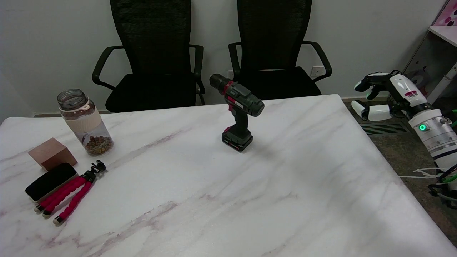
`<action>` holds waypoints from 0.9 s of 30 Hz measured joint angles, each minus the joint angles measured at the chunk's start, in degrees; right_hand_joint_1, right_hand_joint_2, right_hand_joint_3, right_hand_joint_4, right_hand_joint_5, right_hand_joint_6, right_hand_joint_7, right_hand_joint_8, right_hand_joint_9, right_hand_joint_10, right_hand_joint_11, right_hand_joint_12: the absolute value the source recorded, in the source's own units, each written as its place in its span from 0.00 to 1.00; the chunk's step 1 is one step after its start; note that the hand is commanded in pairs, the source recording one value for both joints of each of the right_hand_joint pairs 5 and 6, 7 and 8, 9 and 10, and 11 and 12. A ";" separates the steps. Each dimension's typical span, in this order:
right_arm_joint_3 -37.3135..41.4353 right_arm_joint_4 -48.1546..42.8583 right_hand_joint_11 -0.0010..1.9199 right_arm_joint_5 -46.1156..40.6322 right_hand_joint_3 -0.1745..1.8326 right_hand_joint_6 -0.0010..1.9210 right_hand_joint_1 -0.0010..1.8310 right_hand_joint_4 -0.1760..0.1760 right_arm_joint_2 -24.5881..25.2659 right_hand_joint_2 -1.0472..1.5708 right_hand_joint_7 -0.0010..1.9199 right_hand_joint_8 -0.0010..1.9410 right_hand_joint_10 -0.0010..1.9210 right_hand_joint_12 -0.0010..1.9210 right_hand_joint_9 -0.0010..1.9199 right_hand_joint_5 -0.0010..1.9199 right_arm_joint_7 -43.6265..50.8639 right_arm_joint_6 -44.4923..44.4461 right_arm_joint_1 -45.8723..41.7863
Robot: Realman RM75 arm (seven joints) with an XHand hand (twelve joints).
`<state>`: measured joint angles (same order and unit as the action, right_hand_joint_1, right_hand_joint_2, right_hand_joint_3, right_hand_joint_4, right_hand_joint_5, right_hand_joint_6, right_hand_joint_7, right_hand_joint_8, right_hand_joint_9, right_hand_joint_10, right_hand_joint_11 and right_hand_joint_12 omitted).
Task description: Pick up the power screwdriver.
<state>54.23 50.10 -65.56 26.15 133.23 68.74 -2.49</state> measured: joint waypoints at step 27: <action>-2.11 13.13 0.53 -3.58 0.54 0.44 0.50 0.00 6.24 0.64 0.44 0.43 0.36 0.53 0.36 0.44 7.55 -9.59 -1.59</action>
<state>52.12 63.23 -69.14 32.39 140.78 59.15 -4.09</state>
